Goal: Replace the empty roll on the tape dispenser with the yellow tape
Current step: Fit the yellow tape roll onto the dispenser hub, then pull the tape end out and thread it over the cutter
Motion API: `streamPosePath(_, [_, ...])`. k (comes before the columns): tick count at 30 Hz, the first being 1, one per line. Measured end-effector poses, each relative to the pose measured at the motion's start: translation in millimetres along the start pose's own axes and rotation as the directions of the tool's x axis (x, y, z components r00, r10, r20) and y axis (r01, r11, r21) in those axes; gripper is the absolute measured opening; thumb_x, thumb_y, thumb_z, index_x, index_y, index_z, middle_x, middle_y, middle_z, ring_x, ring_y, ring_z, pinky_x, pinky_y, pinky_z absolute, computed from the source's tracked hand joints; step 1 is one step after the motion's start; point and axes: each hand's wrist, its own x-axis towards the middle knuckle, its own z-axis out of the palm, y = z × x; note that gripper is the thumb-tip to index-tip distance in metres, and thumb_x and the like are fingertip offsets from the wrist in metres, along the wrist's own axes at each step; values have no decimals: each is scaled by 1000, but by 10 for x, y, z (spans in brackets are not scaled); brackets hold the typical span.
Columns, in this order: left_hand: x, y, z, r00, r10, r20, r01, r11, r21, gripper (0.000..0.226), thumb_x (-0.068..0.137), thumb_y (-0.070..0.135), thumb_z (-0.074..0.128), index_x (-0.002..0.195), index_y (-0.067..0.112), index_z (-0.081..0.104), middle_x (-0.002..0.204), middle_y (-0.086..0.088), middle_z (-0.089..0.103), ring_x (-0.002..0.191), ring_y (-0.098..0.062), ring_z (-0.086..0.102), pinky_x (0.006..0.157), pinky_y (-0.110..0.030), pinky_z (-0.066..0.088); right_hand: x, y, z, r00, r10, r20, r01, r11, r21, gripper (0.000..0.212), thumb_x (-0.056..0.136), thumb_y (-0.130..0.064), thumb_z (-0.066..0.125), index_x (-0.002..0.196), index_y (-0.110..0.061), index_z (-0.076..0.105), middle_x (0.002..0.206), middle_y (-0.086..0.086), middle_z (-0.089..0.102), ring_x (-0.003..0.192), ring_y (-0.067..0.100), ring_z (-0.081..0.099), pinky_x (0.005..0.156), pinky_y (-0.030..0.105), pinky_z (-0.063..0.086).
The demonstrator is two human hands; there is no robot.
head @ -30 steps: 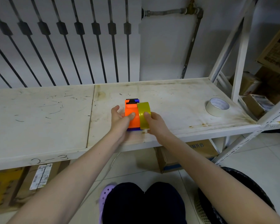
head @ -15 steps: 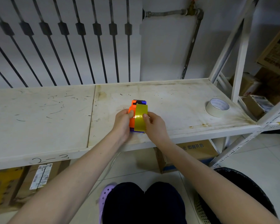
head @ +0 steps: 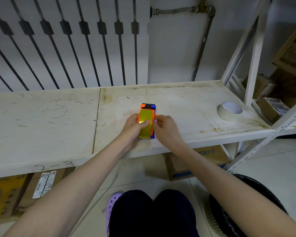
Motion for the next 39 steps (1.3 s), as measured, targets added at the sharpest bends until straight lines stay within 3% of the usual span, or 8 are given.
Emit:
streamPosePath(2, [-11, 20, -1, 1000, 21, 19, -22, 997, 75, 13, 88, 10, 59, 98, 15, 53, 90, -2, 63, 82, -17, 60, 74, -30, 48, 33, -18, -107, 997, 3, -76, -5, 1000, -25, 31, 93, -15, 46, 123, -12, 55, 121, 9, 53, 104, 21, 57, 88, 38, 52])
streamPosePath(5, [-15, 17, 7, 996, 64, 65, -72, 987, 143, 17, 88, 9, 59, 104, 11, 52, 92, -3, 61, 81, -14, 58, 69, -22, 47, 124, -83, -213, 982, -138, -125, 120, 983, -138, 32, 94, -9, 43, 122, -12, 58, 126, 7, 57, 110, 20, 56, 87, 26, 46])
streamPosePath(11, [-64, 24, 12, 978, 146, 148, -177, 959, 221, 18, 85, 1, 60, 91, 16, 52, 82, 0, 58, 74, -11, 57, 65, -20, 47, 295, -150, -290, 952, -295, 83, 306, 911, -277, 35, 91, -4, 45, 124, -7, 58, 125, 14, 59, 113, 28, 56, 95, 36, 46])
streamPosePath(15, [-74, 6, -14, 974, 142, 175, -181, 956, 232, 21, 84, -2, 61, 100, 7, 50, 87, -4, 60, 76, -14, 59, 64, -18, 50, 248, -137, -284, 921, -375, 104, 385, 843, -375, 31, 91, -10, 47, 117, -11, 64, 116, 11, 62, 103, 28, 59, 85, 42, 51])
streamPosePath(22, [-106, 34, -10, 967, 116, 228, -169, 959, 229, 26, 84, -6, 58, 92, 18, 51, 86, 3, 61, 75, -8, 60, 59, -11, 48, 261, -160, -323, 926, -372, 58, 366, 850, -379, 25, 91, -11, 49, 107, -12, 68, 112, 8, 66, 100, 26, 61, 83, 42, 51])
streamPosePath(27, [-115, 68, -30, 959, 82, 271, -149, 959, 239, 31, 83, -10, 56, 107, 9, 49, 85, 7, 59, 65, 7, 62, 58, -9, 46, 289, -149, -380, 940, -338, 54, 334, 871, -362, 16, 88, -14, 55, 96, -13, 69, 102, 4, 68, 92, 22, 61, 79, 40, 53])
streamPosePath(34, [-90, 152, -96, 946, 1, 323, -106, 945, 308, 32, 82, -9, 58, 104, 13, 50, 92, -2, 60, 85, -14, 58, 68, -19, 47, 349, -162, -376, 956, -283, 74, 290, 881, -374, 12, 89, -17, 57, 92, -13, 67, 96, 5, 67, 89, 21, 59, 75, 38, 53])
streamPosePath(39, [-90, 251, 16, 994, 0, 112, -49, 896, 441, 35, 76, 13, 73, 102, 9, 49, 84, 0, 56, 73, -12, 54, 58, -20, 44, 289, -208, -289, 944, -318, 88, 326, 854, -406, 16, 90, -14, 51, 88, -5, 64, 93, 11, 66, 75, 20, 52, 61, 29, 41])
